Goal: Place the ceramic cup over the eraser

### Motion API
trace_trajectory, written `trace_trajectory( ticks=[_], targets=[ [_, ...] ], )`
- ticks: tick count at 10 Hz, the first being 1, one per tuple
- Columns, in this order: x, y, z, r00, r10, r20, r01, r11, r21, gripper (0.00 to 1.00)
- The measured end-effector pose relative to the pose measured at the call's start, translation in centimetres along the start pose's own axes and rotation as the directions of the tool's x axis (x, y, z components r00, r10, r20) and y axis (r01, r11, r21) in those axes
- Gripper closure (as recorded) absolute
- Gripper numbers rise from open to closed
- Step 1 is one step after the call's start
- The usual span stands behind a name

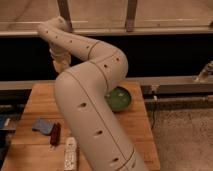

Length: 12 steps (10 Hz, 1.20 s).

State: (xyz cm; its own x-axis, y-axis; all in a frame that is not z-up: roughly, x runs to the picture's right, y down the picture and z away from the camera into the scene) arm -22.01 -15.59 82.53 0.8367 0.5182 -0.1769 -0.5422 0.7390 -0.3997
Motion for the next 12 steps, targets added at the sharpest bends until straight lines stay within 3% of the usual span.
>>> trace_trajectory(
  ticks=[1,3,5,7,12],
  targets=[
    [0.6,-1.2,-1.3,1.000,0.022,0.002,-0.023,0.999,0.024,1.00],
    [4.0,-3.4,-4.0,0.996,0.083,0.009,-0.084,0.994,0.073,1.00],
    [7.3,-4.2,-5.7,0.993,0.118,0.028,-0.120,0.989,0.084,1.00],
    [10.6,-4.5,-6.8,0.988,0.147,0.047,-0.150,0.985,0.079,1.00],
    [14.5,-2.4,-7.2,0.980,0.165,0.108,-0.168,0.986,0.019,1.00]
  ],
)
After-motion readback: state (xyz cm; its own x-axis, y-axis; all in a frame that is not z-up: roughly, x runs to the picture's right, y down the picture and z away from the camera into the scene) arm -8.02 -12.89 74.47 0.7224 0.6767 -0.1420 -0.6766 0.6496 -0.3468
